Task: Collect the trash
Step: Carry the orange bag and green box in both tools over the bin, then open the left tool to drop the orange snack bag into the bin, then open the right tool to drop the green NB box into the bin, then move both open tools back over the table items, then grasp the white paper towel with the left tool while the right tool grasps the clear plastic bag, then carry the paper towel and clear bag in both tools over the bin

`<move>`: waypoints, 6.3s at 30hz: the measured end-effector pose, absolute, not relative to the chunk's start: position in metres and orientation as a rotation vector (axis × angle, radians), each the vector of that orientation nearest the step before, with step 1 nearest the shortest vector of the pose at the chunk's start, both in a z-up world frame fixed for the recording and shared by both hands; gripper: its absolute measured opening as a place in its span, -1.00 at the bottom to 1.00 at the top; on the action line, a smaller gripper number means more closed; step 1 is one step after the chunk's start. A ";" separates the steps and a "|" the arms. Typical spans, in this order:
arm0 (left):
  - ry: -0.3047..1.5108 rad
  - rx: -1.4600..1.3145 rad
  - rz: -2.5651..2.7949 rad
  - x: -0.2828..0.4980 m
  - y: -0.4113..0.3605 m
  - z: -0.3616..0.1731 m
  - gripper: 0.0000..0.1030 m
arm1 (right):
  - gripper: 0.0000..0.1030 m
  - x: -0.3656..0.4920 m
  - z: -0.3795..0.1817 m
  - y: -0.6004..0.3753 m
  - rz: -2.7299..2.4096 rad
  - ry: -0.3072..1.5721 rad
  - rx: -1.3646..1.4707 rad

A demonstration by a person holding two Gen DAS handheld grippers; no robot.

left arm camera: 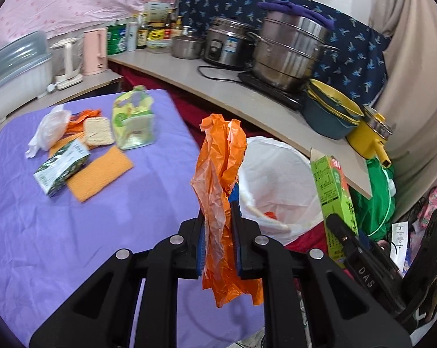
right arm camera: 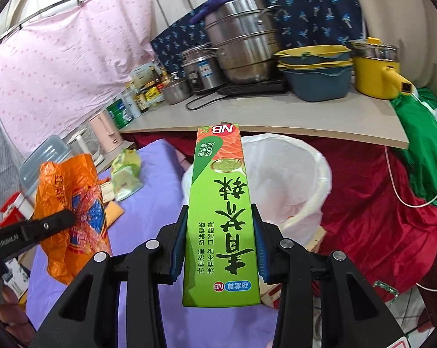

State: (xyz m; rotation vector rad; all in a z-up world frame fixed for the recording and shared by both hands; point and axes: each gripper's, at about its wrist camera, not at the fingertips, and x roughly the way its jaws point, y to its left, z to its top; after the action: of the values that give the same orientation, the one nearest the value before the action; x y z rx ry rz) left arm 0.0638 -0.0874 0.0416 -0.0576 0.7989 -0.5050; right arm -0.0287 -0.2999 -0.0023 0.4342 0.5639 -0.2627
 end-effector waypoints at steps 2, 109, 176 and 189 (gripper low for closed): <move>0.800 -0.053 -0.539 0.069 -0.108 0.043 -0.72 | -0.26 -0.034 -0.006 -0.312 -0.282 0.563 0.448; 0.824 -0.150 -0.006 0.202 0.168 -0.027 0.46 | 0.17 0.147 -0.018 -0.081 0.068 0.710 0.258; 0.669 -0.111 -0.490 0.174 0.043 0.104 -0.94 | -0.95 0.125 0.062 -0.204 0.085 0.514 0.526; 0.737 -0.033 -0.732 0.128 -0.122 0.091 -0.94 | -0.95 0.031 0.027 -0.339 -0.165 0.483 0.620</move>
State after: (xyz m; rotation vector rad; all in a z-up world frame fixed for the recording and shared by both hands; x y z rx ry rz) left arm 0.1275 -0.1215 0.0910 -0.0329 0.7366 -0.7318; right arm 0.0311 -0.3393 0.0265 0.6200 0.4833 -0.1650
